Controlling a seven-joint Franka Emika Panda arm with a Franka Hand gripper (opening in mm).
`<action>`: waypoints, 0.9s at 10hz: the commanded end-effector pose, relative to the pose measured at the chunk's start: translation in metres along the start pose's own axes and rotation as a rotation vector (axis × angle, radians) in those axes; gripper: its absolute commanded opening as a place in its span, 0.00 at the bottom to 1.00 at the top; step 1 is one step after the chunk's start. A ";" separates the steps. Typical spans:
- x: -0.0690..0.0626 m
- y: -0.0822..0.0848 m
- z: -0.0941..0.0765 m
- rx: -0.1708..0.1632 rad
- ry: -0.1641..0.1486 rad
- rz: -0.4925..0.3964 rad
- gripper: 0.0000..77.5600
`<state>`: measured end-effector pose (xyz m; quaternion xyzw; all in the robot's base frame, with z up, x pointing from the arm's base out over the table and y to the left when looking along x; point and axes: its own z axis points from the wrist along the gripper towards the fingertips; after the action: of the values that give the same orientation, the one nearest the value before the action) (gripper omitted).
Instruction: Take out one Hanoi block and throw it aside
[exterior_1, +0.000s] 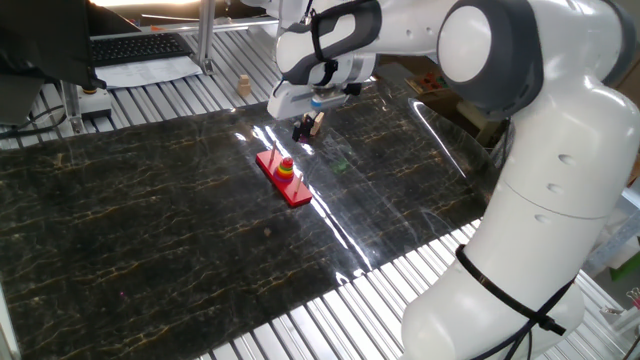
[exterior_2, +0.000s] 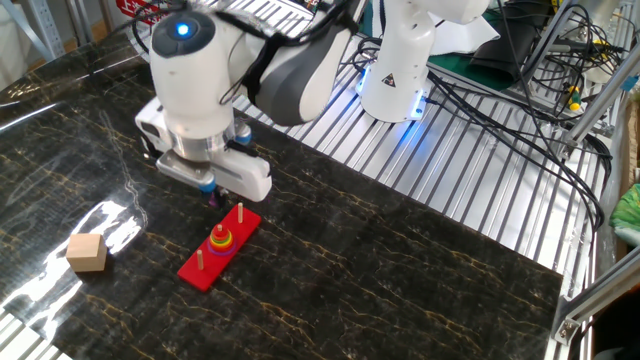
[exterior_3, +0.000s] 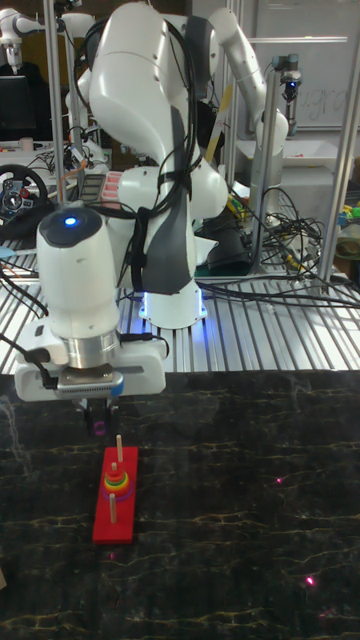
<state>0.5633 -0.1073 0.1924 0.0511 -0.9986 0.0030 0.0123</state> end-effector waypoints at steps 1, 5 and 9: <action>-0.003 -0.013 -0.004 0.037 0.002 -0.017 0.01; -0.004 -0.029 0.020 0.031 -0.007 -0.045 0.01; -0.010 -0.041 0.037 0.028 0.001 -0.067 0.01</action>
<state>0.5735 -0.1448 0.1566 0.0830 -0.9963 0.0166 0.0115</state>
